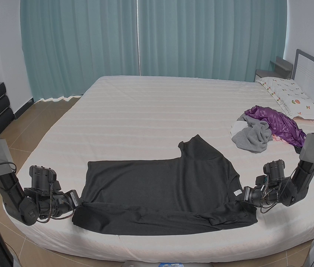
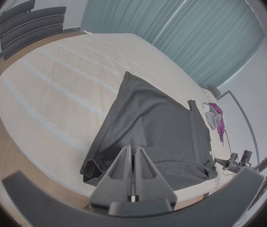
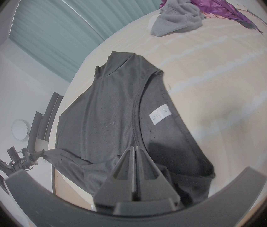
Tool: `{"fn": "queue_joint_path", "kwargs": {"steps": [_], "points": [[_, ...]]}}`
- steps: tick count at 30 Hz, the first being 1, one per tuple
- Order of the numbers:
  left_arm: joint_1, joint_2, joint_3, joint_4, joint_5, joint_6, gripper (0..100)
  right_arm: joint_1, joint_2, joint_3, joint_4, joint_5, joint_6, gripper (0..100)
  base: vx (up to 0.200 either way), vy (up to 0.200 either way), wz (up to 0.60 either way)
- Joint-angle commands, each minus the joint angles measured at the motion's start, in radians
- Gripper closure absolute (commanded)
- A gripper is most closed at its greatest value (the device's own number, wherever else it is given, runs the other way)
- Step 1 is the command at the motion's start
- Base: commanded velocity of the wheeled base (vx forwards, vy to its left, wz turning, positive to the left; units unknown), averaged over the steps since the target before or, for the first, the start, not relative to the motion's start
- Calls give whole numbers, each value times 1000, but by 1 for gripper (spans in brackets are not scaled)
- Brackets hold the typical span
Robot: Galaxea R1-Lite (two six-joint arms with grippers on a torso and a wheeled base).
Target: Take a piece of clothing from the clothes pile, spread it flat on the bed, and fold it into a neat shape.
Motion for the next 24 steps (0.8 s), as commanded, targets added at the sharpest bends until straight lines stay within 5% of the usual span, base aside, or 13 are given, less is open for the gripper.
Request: {"fn": "queue_joint_path", "kwargs": {"steps": [1, 24], "points": [[2, -7, 6, 0, 1, 0, 100, -33, -94, 59, 0, 8, 9, 100, 0, 0, 0], [3, -64, 22, 0, 4, 0, 100, -137, -491, 345, -11, 123, 93, 100, 0, 0, 0]]}}
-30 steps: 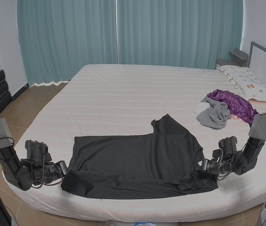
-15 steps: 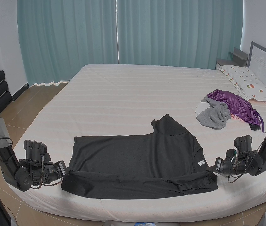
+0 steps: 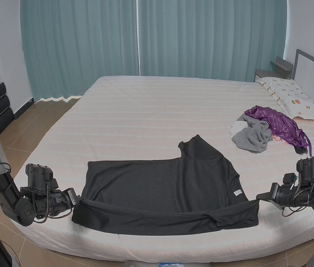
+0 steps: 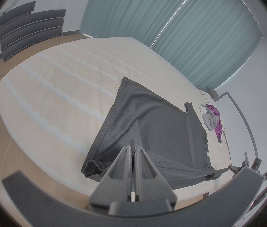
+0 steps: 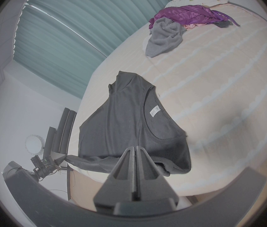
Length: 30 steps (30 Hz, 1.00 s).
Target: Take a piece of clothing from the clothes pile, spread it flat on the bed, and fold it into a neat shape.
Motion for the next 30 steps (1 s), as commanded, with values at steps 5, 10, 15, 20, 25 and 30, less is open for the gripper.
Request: {"fn": "queue_joint_path", "kwargs": {"steps": [5, 10, 15, 20, 25, 30], "points": [[13, -45, 18, 0, 7, -1, 100, -5, -205, 112, 11, -1, 37, 100, 0, 0, 0], [16, -90, 61, 0, 7, -1, 100, -15, -251, 178, 11, -1, 37, 100, 0, 0, 0], [16, -106, 109, 0, -2, -1, 100, -24, -292, 235, 11, -1, 36, 100, 0, 0, 0], [13, -122, 138, 0, -3, -1, 100, -27, -337, 266, 13, -1, 37, 100, 0, 0, 0], [15, -110, 133, 0, -3, -2, 100, -24, -341, 280, 21, -1, 37, 100, 0, 0, 0], [16, -73, 103, -2, 0, -2, 100, -24, -294, 241, 21, -2, 37, 100, 0, 0, 0]]}}
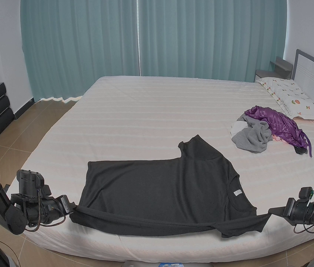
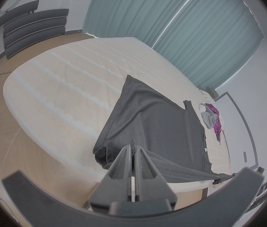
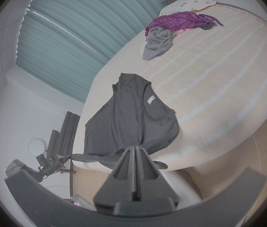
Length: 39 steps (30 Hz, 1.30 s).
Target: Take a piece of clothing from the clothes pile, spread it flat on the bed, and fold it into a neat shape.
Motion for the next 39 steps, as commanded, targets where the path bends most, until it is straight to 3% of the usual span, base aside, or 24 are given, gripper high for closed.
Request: {"fn": "queue_joint_path", "kwargs": {"steps": [1, 5, 20, 36, 39], "points": [[2, 41, -31, -3, 3, -2, 100, 1, 41, -34, 0, -1, 0, 100, 0, 0, 0], [6, 90, -92, -8, 9, -50, 100, 1, 131, -103, 0, -9, 0, 100, 0, 0, 0], [8, 251, -224, -6, 17, -48, 100, 12, 435, -345, 3, -29, 0, 100, 0, 0, 0], [16, 328, -282, -6, 23, -40, 100, 35, 544, -520, 101, -33, 0, 100, 0, 0, 0], [14, 339, -290, -6, 23, -40, 100, 50, 575, -548, 110, -75, -3, 100, 0, 0, 0]]}}
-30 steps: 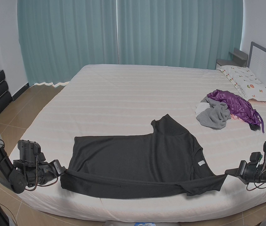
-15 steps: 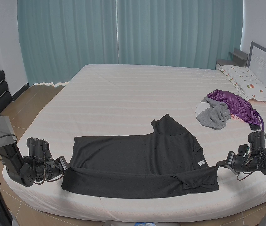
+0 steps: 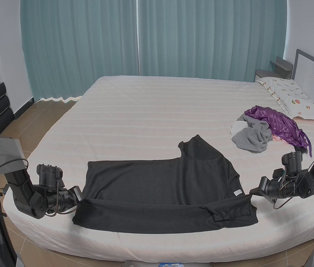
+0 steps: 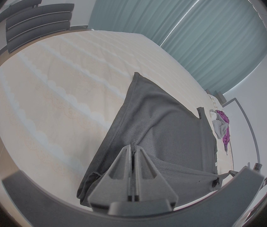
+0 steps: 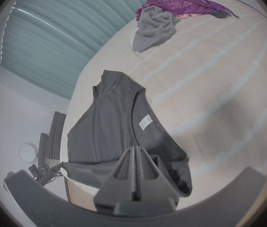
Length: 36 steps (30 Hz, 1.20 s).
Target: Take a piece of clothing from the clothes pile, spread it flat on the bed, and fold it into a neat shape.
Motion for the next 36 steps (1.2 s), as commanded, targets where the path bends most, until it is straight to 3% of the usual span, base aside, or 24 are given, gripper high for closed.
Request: {"fn": "queue_joint_path", "kwargs": {"steps": [1, 15, 16, 17, 28, 32, 33, 36], "points": [[-2, 33, -16, 0, 2, 0, 100, 30, 62, -42, 5, -29, -1, 100, 0, 0, 0], [-6, 76, -50, 0, 25, 0, 100, 51, 137, -113, 7, -55, -1, 100, 0, 0, 0], [-6, 76, -50, 0, 25, 0, 0, 51, 137, -113, 7, -55, -1, 100, 0, 0, 0], [-6, 78, -52, 0, 25, -2, 0, 51, 140, -114, 7, -55, -1, 0, 0, 0, 0], [-2, 66, -42, -1, 23, -14, 0, 68, 43, -45, -4, -49, 45, 0, 0, 0, 0], [18, -43, 8, -3, 5, -65, 0, 184, -70, 82, -12, -55, 236, 0, 0, 0, 0], [18, -51, 13, -1, 3, -66, 0, 192, -75, 90, -13, -57, 248, 0, 0, 0, 0], [20, -125, 67, -1, -14, -100, 0, 263, -84, 122, -33, -123, 372, 0, 0, 0, 0]]}}
